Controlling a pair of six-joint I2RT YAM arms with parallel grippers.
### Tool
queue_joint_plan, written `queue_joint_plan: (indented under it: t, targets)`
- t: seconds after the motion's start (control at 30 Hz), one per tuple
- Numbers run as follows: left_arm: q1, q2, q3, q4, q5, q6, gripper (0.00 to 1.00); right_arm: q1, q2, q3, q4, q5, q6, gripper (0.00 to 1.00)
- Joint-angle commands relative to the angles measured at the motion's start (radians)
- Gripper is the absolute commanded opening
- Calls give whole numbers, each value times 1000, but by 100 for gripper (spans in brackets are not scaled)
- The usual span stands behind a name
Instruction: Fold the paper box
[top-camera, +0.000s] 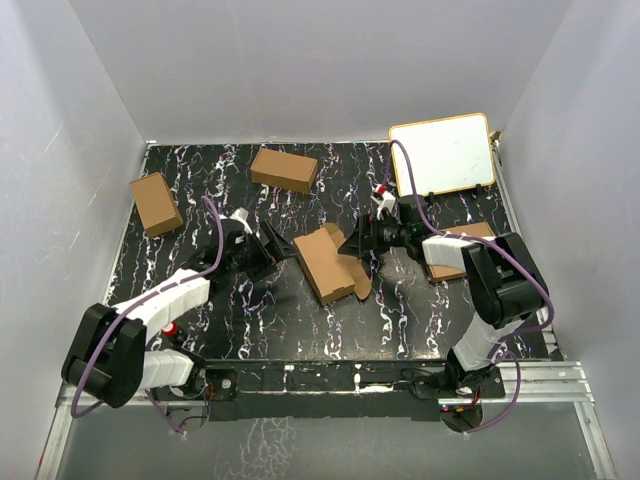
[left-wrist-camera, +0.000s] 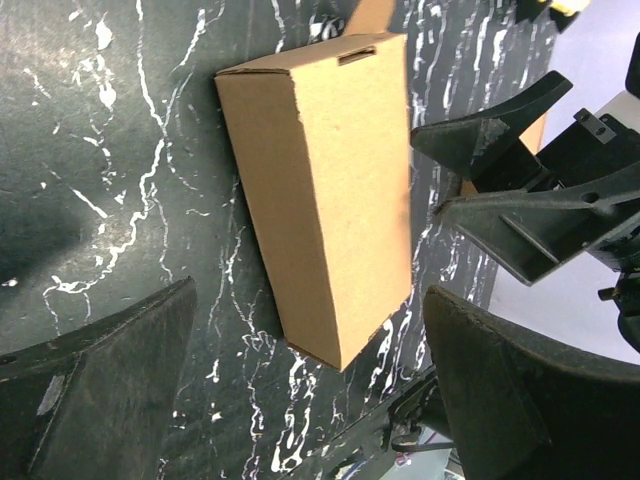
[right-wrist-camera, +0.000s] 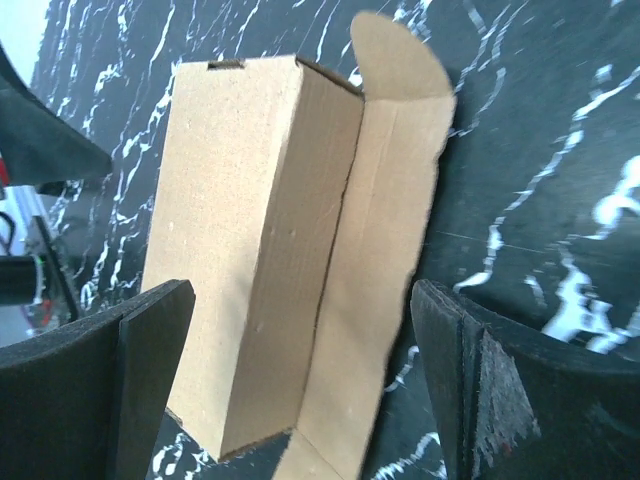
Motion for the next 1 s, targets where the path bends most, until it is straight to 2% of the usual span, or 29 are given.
queue_joint_plan:
  t: [0.0,0.17,0.27,0.33,0.47,0.57,0.7,0.97]
  targets:
    - [-4,-75,-4,9,-12,7,92,-48,-110,48,-85,29,-247,99]
    - [-4,-82,-7,0,4,25,91,-59,-222,28,-134,-2,-484,99]
    - [-4,-84,-9,12,24,51,88,-58,-241,23,-162,-19,-553,99]
    - [-4,-80,0,1,26,67,86,-57,-228,27,-176,-16,-556,87]
    - [-4,-47,33,-47,36,106,83,-46,-170,53,-219,-11,-560,51]
    - [-4,-11,58,-71,44,129,81,-27,-132,73,-258,-6,-579,34]
    - [-4,41,84,-79,57,155,80,24,-106,85,-302,-3,-618,23]
    - [-4,125,148,-138,50,225,80,106,-101,89,-370,-106,-720,19]
